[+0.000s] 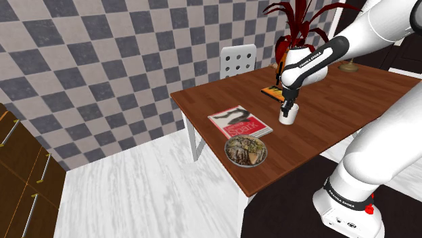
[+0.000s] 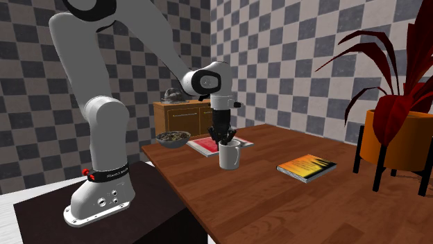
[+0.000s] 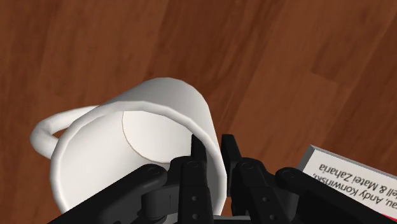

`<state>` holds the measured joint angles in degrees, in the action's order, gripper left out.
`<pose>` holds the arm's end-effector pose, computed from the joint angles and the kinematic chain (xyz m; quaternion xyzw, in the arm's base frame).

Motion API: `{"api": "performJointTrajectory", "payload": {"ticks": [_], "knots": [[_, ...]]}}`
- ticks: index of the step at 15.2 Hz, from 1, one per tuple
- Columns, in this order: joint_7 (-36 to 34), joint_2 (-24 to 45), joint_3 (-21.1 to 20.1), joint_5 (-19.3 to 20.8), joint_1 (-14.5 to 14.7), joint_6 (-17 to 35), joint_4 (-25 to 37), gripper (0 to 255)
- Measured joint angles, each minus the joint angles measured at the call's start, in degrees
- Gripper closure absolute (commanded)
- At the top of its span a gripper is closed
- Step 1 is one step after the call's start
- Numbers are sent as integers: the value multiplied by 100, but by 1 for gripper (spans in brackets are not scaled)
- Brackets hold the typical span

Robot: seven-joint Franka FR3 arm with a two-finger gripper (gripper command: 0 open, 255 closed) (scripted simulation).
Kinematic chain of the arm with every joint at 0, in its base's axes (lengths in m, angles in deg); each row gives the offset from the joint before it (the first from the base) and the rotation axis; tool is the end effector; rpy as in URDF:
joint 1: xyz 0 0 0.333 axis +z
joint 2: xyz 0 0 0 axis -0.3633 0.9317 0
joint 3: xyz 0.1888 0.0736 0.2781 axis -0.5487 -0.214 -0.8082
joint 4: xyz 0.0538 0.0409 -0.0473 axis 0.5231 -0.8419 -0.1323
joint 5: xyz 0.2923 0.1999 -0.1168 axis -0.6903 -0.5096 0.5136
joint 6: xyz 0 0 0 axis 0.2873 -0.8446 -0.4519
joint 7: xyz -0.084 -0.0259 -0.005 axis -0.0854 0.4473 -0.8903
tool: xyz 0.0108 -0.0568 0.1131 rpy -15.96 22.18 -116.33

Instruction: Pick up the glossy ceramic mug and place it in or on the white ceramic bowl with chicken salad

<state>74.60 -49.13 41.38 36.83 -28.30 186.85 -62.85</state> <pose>0.3283 -0.2374 0.3467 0.9995 0.0093 -0.0225 0.0217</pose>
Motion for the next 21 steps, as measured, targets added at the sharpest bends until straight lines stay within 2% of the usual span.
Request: {"api": "performJointTrajectory", "payload": {"ticks": [4,21], "knots": [[-24,-126,-35,26,-9,-187,64,255],[-80,-992,-308,100,-70,-1720,755,255]]}}
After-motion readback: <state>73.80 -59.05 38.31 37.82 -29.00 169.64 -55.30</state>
